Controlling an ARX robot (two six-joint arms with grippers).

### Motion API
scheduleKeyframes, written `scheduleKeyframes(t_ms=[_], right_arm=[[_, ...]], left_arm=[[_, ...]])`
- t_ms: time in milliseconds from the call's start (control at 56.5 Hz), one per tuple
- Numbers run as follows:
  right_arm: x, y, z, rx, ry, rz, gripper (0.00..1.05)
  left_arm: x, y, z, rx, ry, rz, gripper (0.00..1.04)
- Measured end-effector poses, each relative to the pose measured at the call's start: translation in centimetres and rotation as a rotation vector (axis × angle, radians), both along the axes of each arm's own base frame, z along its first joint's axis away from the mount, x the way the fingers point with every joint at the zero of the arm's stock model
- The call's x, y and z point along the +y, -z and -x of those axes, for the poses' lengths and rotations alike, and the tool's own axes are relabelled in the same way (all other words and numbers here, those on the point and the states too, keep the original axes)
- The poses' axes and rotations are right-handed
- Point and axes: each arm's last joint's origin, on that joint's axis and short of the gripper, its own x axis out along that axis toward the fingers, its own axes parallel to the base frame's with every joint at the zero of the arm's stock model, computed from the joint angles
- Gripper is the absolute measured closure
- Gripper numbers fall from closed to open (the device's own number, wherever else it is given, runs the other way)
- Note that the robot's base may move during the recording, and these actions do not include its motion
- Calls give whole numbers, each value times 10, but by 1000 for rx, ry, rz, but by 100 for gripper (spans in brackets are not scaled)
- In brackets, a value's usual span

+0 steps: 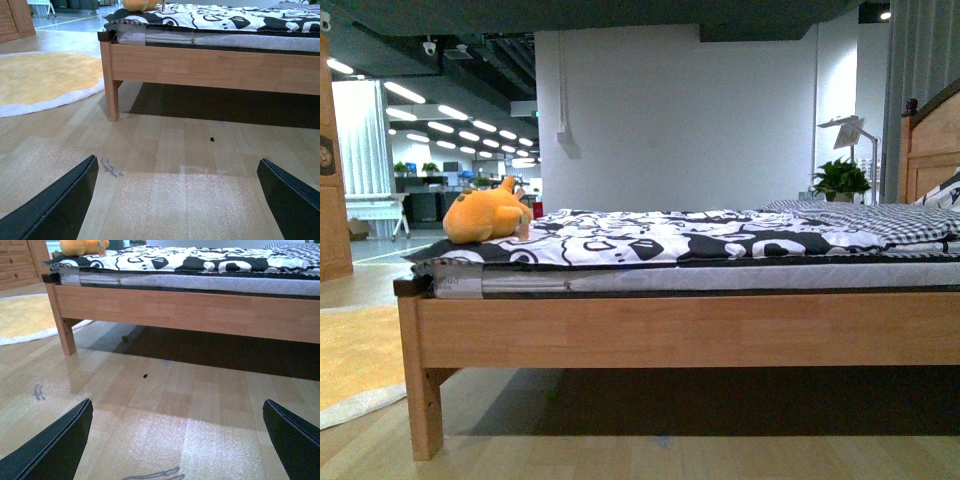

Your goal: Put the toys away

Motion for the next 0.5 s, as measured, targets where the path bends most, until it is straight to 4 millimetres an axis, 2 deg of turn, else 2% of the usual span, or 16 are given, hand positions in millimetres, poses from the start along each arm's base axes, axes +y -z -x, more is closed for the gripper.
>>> scheduleKeyframes(t_ms=[495], right_arm=[[0,0,0,0,0,0,0]], left_arm=[[0,0,0,0,0,0,6]])
